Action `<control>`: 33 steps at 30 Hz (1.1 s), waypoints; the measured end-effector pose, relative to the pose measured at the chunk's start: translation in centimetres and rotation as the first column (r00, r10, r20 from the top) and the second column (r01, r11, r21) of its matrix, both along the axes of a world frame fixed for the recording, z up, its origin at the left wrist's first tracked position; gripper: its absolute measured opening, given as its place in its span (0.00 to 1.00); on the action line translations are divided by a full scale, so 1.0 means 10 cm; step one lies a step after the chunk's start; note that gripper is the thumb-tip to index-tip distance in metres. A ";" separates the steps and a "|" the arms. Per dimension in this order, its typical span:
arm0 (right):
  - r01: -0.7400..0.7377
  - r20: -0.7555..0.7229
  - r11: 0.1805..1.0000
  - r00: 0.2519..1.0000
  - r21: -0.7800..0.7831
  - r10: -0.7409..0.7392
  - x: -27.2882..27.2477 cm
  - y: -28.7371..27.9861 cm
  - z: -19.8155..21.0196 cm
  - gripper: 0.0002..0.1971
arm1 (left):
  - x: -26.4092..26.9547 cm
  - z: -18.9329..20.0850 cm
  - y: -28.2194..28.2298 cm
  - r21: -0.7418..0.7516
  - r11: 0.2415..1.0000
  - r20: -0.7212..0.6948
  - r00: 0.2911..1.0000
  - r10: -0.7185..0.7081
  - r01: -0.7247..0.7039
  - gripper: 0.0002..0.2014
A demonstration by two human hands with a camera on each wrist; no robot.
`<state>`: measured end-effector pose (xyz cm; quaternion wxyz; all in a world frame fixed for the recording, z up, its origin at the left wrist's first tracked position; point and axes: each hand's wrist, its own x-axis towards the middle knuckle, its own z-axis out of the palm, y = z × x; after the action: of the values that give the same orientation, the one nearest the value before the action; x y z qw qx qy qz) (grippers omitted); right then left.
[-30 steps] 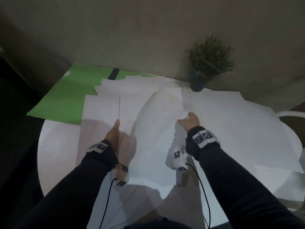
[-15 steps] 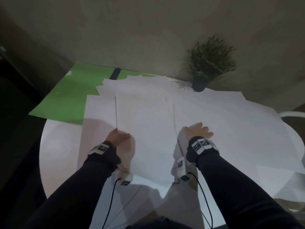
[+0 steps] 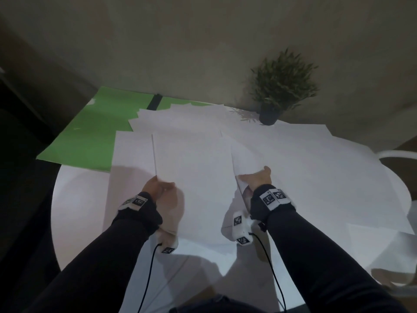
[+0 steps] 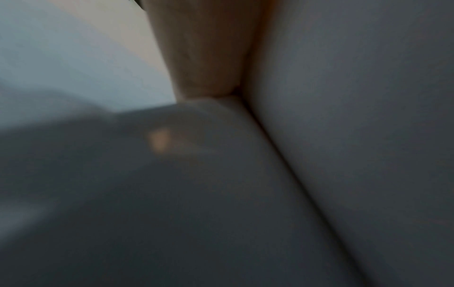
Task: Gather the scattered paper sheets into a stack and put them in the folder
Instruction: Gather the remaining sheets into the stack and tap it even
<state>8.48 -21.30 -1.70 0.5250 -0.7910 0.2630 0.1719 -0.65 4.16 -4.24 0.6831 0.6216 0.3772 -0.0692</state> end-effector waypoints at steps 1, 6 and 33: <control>0.006 -0.042 0.999 0.999 0.040 -0.004 0.02 -0.01 0.01 0.44 | -0.01 0.02 0.00 0.005 1.000 -0.002 1.000 0.003 -0.003 0.10; -0.064 0.270 0.959 0.952 -0.277 0.142 0.13 -0.04 0.25 0.09 | 0.00 -0.04 0.10 0.070 0.998 -0.022 1.000 0.007 -0.005 0.07; -0.596 0.250 0.785 0.745 -0.169 0.618 -0.24 0.43 0.35 0.30 | 0.07 0.27 0.06 -0.006 0.985 0.252 0.954 -0.163 0.170 0.29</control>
<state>6.04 -16.96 1.84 0.4420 -0.8695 -0.0824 0.2043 0.03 4.74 -1.54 0.7255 0.6454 0.2331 -0.0525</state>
